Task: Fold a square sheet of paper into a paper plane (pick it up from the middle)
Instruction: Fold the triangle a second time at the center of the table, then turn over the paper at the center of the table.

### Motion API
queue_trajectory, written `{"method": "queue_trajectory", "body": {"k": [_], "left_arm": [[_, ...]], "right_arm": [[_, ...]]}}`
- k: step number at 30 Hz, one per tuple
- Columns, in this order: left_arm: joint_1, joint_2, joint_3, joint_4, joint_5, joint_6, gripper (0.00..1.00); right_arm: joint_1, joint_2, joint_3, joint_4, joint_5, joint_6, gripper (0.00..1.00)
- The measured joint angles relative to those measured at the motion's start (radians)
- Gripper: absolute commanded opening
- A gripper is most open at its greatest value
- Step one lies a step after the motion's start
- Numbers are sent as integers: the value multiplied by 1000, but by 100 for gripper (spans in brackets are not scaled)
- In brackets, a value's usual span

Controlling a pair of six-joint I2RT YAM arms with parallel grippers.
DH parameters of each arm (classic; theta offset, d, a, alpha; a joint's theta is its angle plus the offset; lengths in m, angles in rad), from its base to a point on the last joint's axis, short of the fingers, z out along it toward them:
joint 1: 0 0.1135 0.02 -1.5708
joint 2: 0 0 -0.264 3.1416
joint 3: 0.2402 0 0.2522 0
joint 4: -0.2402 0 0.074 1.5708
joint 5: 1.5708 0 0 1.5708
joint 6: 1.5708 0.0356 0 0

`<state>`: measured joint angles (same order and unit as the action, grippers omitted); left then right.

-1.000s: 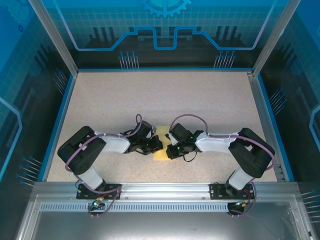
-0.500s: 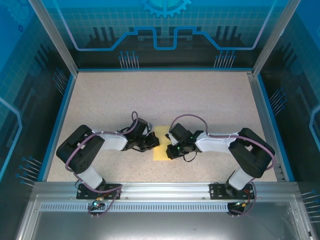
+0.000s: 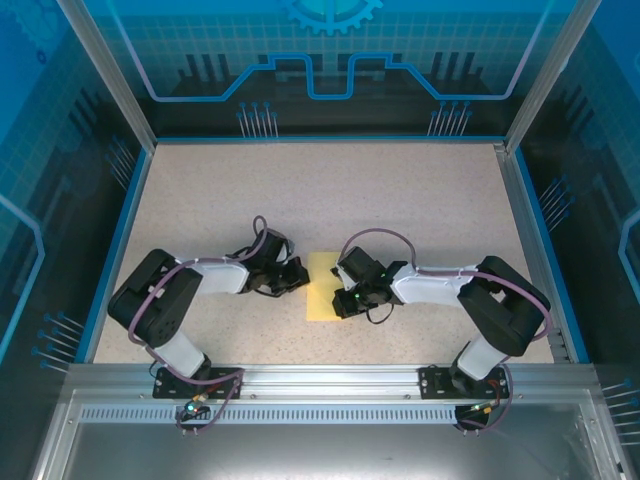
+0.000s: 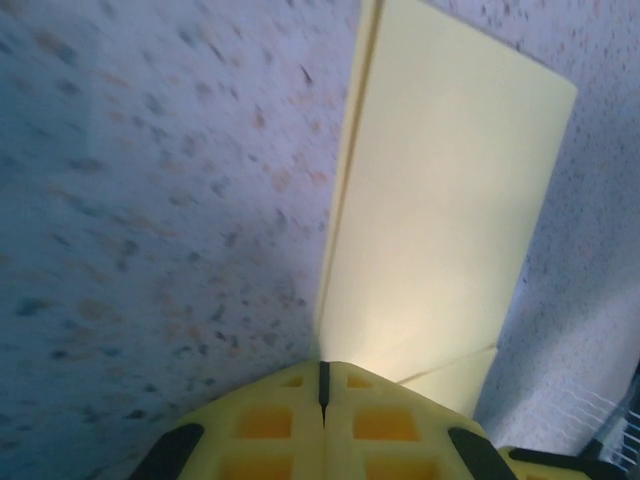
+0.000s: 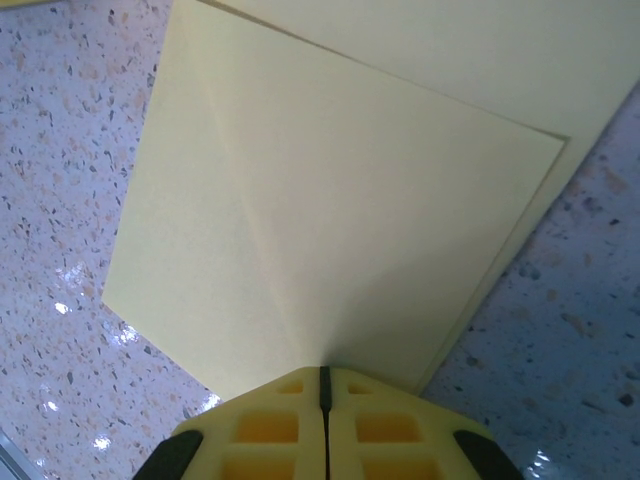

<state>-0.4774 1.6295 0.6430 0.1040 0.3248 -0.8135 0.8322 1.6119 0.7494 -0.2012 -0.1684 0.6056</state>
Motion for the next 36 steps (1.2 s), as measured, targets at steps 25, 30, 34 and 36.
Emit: {"method": "queue_trajectory", "body": {"k": [25, 30, 34, 36], "left_arm": [[-98, -237, -80, -46, -37, -140, 45], [-120, -220, -80, -12, -37, -178, 45], [-133, -185, -80, 1, -37, -197, 46], [-138, -168, -80, 3, -37, -207, 47]], "right_arm": [[-42, -37, 72, -5, 60, 51, 23], [-62, 22, 98, 17, 60, 68, 22], [-88, 52, 98, 24, 57, 83, 22], [-97, 56, 98, 31, 57, 90, 21]]}}
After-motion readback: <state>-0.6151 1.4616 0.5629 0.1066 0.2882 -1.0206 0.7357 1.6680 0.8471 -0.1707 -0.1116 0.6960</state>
